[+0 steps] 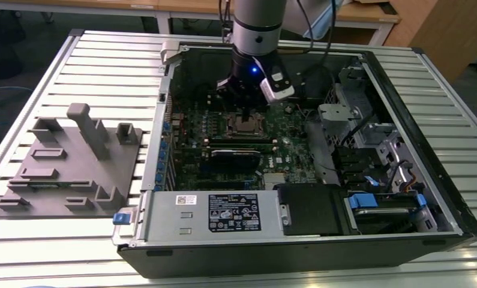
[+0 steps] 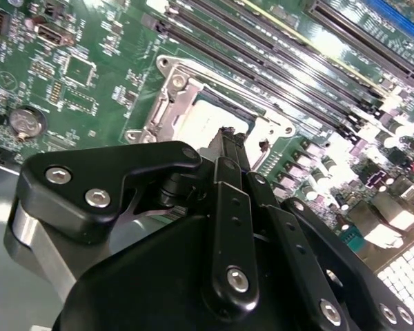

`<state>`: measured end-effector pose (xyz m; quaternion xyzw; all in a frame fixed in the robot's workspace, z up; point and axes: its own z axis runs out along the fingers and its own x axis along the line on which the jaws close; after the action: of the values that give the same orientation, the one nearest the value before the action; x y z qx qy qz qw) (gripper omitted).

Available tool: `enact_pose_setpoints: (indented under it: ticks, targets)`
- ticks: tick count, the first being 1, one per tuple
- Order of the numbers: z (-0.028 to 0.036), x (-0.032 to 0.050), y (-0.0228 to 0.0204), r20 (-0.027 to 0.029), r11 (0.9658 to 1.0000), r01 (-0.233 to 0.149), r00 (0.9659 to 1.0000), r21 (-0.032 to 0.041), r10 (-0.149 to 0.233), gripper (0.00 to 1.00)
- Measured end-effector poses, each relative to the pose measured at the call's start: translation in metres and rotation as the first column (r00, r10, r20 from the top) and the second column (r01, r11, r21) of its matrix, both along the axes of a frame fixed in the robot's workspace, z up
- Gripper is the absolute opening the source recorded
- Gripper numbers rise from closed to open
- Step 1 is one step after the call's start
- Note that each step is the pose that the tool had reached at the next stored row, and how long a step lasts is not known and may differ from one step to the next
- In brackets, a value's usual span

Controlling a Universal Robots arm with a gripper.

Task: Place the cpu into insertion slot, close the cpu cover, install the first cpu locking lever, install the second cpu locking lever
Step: 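Close the cpu cover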

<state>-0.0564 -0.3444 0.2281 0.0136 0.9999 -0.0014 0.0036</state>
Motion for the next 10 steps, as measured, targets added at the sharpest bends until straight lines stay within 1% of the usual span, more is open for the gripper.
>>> enact_pose_setpoints:
  ticks: [6,10]
  targets:
    - [-0.0001,-0.0091,0.0000,0.0007,1.0000,0.000,1.0000,0.0000,0.000,0.11]
    - [-0.0001,-0.0101,0.0000,0.0007,1.0000,0.000,1.0000,0.0000,0.000,0.11]
